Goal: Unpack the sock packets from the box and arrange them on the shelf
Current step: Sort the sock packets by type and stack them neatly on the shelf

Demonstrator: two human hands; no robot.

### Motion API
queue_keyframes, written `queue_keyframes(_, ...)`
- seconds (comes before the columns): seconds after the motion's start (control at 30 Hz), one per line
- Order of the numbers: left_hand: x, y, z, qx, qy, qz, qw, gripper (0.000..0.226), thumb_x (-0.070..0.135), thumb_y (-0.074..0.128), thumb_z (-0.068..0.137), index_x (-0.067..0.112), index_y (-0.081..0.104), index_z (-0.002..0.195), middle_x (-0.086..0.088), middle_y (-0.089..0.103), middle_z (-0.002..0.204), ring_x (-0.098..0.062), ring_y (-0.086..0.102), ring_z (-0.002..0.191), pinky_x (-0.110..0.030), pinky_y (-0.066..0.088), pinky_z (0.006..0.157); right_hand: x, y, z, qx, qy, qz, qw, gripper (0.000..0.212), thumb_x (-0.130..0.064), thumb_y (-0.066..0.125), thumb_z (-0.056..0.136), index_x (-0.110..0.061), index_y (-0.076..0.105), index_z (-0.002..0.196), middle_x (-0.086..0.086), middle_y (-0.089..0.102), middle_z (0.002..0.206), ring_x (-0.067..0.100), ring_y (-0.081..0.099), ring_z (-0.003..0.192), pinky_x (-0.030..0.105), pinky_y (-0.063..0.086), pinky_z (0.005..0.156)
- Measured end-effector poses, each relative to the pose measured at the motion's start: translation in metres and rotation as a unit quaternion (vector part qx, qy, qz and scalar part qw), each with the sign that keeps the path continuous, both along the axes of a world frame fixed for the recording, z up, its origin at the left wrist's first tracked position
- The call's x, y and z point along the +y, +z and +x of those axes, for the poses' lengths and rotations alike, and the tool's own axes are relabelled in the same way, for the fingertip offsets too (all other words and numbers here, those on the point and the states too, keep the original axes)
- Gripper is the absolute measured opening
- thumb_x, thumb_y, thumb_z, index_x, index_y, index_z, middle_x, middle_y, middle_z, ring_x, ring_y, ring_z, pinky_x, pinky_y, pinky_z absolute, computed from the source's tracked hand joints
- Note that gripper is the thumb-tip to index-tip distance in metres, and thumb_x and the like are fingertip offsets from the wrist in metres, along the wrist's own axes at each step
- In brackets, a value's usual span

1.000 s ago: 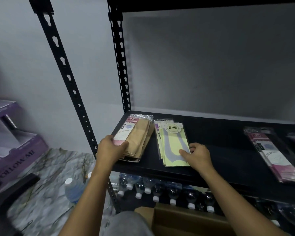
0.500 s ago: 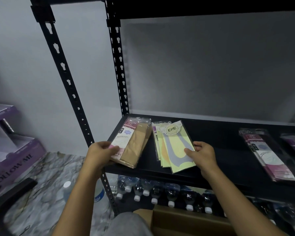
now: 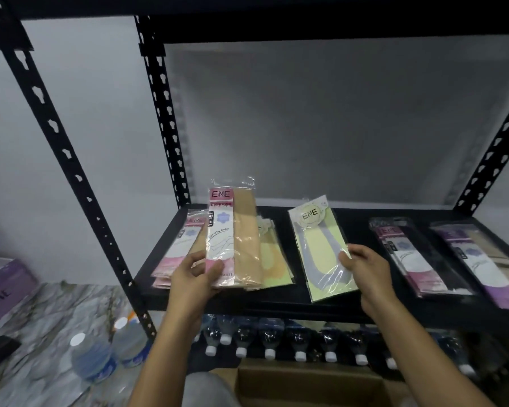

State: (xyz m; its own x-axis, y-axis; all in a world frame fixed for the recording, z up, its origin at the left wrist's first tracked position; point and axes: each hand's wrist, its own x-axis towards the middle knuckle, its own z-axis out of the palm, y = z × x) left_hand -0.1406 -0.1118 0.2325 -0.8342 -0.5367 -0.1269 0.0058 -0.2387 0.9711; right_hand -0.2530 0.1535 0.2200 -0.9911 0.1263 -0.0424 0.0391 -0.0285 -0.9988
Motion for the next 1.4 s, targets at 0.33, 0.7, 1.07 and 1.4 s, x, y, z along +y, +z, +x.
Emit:
queue_keyframes(0.33,0.071,-0.025,-0.030,-0.012,-0.067,0.024,0.997,0.032,0.001,0.070,0.085,0.010,0.056,0.113,-0.011,0.075,0.098,-0.024,0.075,0.084,-0.036,0.058,0.066,0.060,-0.004,-0.002,-0.015,-0.070,-0.016,0.997,0.028,-0.007,0.067,0.085,-0.011,0.064,0.112,0.005,0.062,0.108,0.021,0.055,0.103,0.032,0.038,0.094)
queue_keyframes(0.7,0.135,-0.028,-0.055,-0.053,-0.113,-0.003,0.992,0.026,0.001,0.070,0.086,0.012,0.056,0.105,-0.009,0.073,0.096,-0.026,0.074,0.086,-0.039,0.062,0.071,0.101,-0.001,-0.002,-0.015,-0.088,0.021,0.996,0.015,-0.004,0.063,0.086,-0.011,0.065,0.100,0.011,0.069,0.096,0.021,0.065,0.082,0.026,0.048,0.062)
queue_keyframes(1.07,0.147,-0.051,-0.081,-0.094,-0.100,-0.046,0.989,0.026,0.002,0.072,0.084,0.008,0.055,0.103,-0.012,0.071,0.099,-0.026,0.073,0.083,-0.039,0.062,0.067,0.107,-0.015,-0.025,-0.045,-0.090,0.116,0.988,0.020,-0.008,0.066,0.084,-0.006,0.065,0.104,0.013,0.069,0.097,0.026,0.066,0.087,0.033,0.053,0.073)
queue_keyframes(1.4,0.111,-0.059,-0.093,-0.125,-0.050,-0.096,0.986,0.032,0.006,0.078,0.079,0.004,0.060,0.105,-0.010,0.073,0.093,-0.027,0.073,0.080,-0.047,0.062,0.072,0.081,-0.013,-0.035,-0.019,-0.064,0.236,0.969,0.024,-0.011,0.069,0.084,-0.002,0.064,0.105,0.002,0.060,0.080,0.019,0.057,0.081,0.024,0.039,0.071)
